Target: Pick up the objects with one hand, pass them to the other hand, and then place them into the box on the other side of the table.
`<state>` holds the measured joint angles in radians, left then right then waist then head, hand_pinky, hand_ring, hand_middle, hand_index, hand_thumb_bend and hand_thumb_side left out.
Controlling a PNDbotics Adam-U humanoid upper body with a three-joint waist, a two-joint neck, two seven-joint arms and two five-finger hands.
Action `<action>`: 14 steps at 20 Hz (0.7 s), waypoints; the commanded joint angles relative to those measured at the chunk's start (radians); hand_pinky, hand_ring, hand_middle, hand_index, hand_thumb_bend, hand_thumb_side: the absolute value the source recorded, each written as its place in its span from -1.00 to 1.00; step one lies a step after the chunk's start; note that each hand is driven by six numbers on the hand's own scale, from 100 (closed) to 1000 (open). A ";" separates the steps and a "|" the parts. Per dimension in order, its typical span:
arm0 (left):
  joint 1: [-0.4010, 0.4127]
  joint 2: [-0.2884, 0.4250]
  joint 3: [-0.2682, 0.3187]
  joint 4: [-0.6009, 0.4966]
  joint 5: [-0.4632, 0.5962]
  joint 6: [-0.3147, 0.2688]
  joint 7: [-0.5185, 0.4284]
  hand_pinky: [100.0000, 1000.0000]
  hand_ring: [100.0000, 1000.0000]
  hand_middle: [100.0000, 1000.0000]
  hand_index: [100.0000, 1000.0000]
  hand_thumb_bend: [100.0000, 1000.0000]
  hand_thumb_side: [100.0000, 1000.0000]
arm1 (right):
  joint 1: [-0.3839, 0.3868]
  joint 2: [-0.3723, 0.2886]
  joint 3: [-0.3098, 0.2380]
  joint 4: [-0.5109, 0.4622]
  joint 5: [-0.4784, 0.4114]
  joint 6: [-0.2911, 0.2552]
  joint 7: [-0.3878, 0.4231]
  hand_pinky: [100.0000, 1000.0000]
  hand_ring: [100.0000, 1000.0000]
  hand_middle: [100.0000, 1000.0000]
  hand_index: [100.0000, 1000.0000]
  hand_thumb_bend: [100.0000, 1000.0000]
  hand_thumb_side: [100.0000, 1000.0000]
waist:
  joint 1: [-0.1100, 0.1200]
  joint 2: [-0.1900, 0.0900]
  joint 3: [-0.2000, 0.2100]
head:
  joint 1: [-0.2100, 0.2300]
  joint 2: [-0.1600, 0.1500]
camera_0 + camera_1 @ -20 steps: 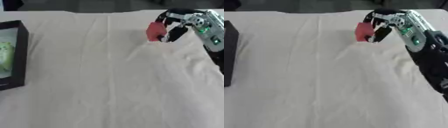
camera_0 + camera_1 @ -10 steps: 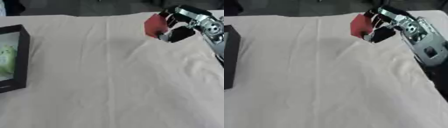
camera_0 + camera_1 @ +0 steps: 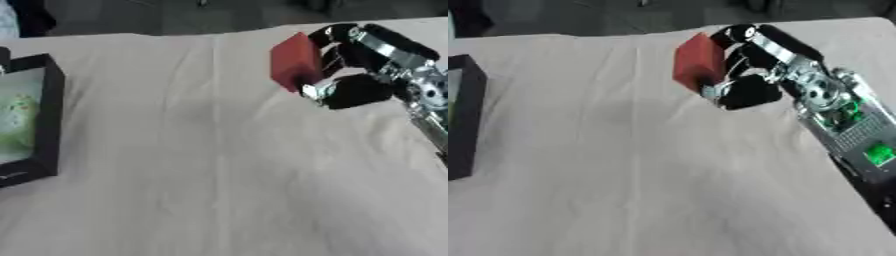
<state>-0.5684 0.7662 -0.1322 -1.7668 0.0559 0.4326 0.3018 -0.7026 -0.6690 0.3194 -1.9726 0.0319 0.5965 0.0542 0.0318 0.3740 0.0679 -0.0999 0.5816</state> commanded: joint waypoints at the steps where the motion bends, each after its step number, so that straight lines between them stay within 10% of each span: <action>1: -0.024 0.026 0.001 -0.028 -0.015 -0.001 -0.016 0.31 0.25 0.18 0.36 -0.40 -0.36 | -0.004 0.053 0.024 -0.027 0.012 0.004 -0.073 0.19 0.14 -0.29 0.00 -1.00 -1.00 | 0.003 -0.036 -0.003 | 0.007 0.008; 14: -0.116 0.039 -0.081 -0.156 -0.055 0.014 -0.191 0.33 0.27 0.20 0.40 -0.34 -0.34 | 0.009 0.225 0.122 -0.027 0.089 0.000 -0.120 0.17 0.14 -0.28 0.00 -1.00 -1.00 | 0.009 -0.047 0.001 | 0.026 0.020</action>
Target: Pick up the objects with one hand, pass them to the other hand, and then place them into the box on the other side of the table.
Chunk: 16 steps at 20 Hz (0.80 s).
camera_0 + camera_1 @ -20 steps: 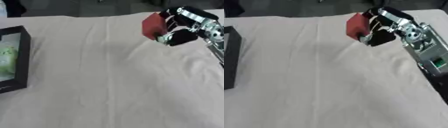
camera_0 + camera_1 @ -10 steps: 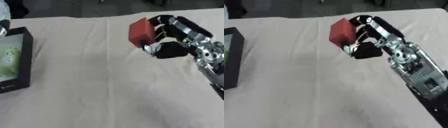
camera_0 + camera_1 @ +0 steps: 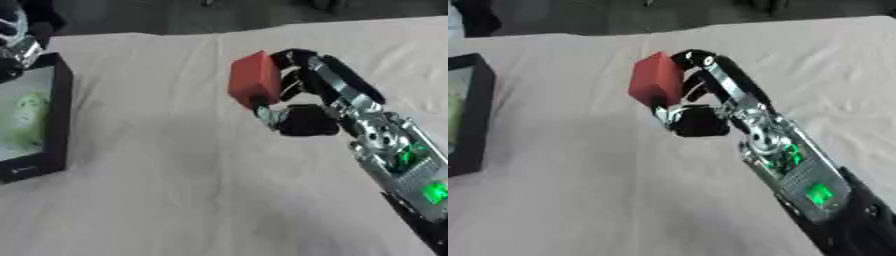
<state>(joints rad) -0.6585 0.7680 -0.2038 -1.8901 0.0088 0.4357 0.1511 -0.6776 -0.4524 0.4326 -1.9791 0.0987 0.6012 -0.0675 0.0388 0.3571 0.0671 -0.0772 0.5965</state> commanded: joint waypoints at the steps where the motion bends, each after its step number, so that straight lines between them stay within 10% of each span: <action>1: -0.035 0.039 -0.017 -0.039 -0.008 0.018 -0.058 0.33 0.27 0.20 0.40 -0.34 -0.34 | -0.018 0.014 0.015 -0.021 0.030 -0.004 0.005 0.18 0.14 -0.28 0.01 -1.00 -1.00 | 0.002 -0.031 0.002 | 0.003 0.006; 16: -0.200 0.024 -0.172 -0.080 -0.024 0.100 -0.355 0.36 0.30 0.23 0.42 -0.31 -0.27 | -0.059 0.093 0.125 0.020 0.150 -0.049 0.073 0.18 0.14 -0.26 0.03 -1.00 -1.00 | 0.008 -0.047 0.015 | -0.004 0.035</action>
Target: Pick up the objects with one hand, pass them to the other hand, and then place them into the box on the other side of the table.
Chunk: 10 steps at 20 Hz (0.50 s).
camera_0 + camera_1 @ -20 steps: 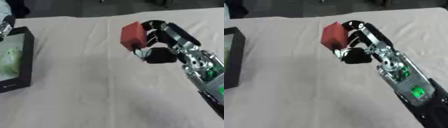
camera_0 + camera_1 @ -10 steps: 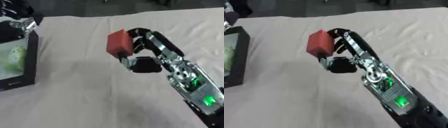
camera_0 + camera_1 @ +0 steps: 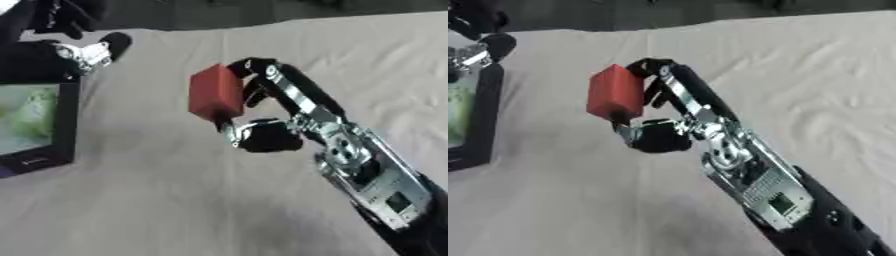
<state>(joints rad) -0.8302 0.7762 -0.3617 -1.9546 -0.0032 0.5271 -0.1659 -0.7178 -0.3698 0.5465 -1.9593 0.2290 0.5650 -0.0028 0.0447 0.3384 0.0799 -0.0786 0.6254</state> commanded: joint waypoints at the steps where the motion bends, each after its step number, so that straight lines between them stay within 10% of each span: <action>1: -0.037 0.012 -0.026 -0.014 -0.017 0.014 -0.052 0.36 0.31 0.23 0.42 -0.31 -0.27 | -0.020 0.015 0.018 0.004 0.024 -0.018 0.011 0.18 0.14 -0.26 0.03 -1.00 -1.00 | 0.003 -0.028 0.003 | -0.003 0.007; 10: -0.101 -0.031 -0.124 0.021 -0.064 0.047 -0.148 0.37 0.33 0.25 0.44 -0.30 -0.25 | -0.037 0.054 0.055 0.042 0.060 -0.027 0.007 0.18 0.15 -0.24 0.05 -1.00 -1.00 | 0.007 -0.031 0.004 | -0.007 0.014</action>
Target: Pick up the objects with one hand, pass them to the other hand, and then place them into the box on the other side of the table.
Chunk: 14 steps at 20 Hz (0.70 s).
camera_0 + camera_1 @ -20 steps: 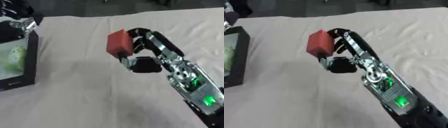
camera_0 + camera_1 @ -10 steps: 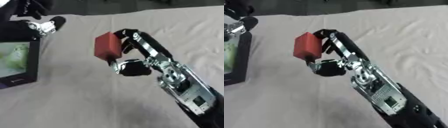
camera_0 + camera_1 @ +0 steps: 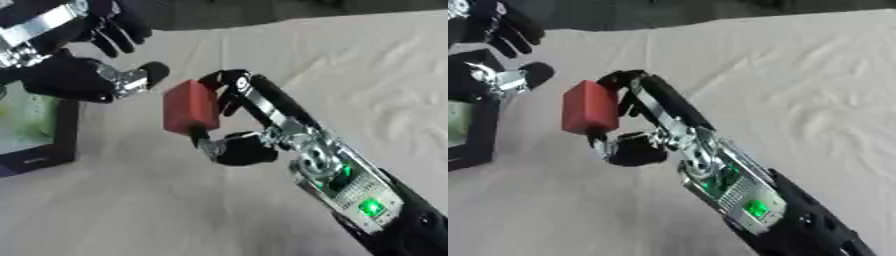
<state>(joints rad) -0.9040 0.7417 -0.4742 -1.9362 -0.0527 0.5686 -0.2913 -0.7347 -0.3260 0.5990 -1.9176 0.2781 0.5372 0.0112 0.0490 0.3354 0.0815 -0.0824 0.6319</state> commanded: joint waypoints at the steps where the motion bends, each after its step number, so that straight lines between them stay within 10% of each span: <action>1: -0.033 -0.002 -0.020 0.006 -0.020 0.008 -0.031 0.37 0.33 0.25 0.44 -0.30 -0.24 | -0.022 0.014 0.007 0.004 0.013 0.002 -0.009 0.18 0.15 -0.24 0.05 -1.00 -1.00 | 0.002 -0.029 0.003 | -0.004 0.008; 14: -0.054 -0.035 -0.064 0.023 -0.193 0.052 -0.159 0.56 0.51 0.35 0.60 0.25 -0.43 | -0.026 0.033 0.028 0.035 0.056 0.020 -0.022 0.19 0.16 -0.22 0.06 -1.00 -1.00 | 0.002 -0.026 0.007 | -0.006 0.013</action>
<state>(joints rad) -0.9415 0.6957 -0.5454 -1.9022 -0.2259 0.6159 -0.4351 -0.7472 -0.2950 0.6298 -1.8756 0.3239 0.5550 -0.0087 0.0508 0.3349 0.0862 -0.0860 0.6401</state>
